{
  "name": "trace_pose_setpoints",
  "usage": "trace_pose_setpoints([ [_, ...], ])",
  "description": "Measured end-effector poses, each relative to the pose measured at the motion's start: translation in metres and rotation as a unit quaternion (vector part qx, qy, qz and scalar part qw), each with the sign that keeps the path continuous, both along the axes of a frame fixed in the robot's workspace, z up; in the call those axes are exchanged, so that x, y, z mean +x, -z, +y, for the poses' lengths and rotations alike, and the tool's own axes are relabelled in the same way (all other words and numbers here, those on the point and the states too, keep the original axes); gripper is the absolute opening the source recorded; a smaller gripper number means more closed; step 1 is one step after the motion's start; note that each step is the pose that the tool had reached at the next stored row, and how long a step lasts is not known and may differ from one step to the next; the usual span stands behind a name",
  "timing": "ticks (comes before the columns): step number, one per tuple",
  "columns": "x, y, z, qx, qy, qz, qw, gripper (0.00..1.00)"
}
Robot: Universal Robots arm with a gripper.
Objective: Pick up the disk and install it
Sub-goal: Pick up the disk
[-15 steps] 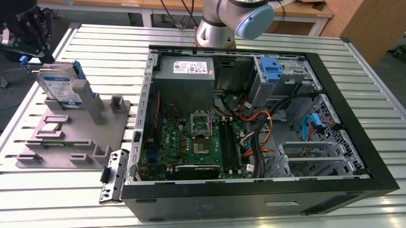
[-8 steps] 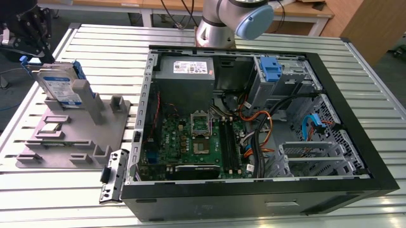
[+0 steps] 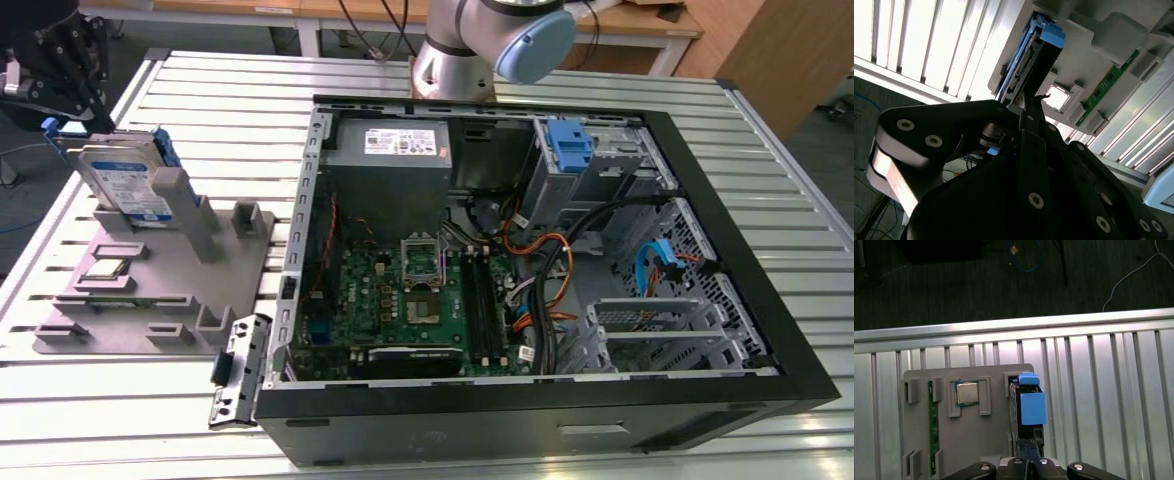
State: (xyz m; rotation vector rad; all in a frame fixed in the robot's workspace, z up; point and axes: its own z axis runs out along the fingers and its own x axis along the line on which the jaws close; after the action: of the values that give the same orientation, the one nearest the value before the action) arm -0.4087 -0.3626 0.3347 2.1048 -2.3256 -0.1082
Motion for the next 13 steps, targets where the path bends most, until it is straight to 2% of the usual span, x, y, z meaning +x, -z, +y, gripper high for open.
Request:
trace_pose_setpoints([
  [9, 0.0, 0.0, 0.0, 0.0001, 0.0, 0.0, 1.0, 0.1],
  [10, 0.0, 0.0, 0.0, 0.0001, 0.0, 0.0, 1.0, 0.11],
  [11, 0.0, 0.0, 0.0, 0.0001, 0.0, 0.0, 1.0, 0.17],
  [12, 0.0, 0.0, 0.0, 0.0001, 0.0, 0.0, 1.0, 0.17],
  [13, 0.0, 0.0, 0.0, 0.0001, 0.0, 0.0, 1.0, 0.23],
])
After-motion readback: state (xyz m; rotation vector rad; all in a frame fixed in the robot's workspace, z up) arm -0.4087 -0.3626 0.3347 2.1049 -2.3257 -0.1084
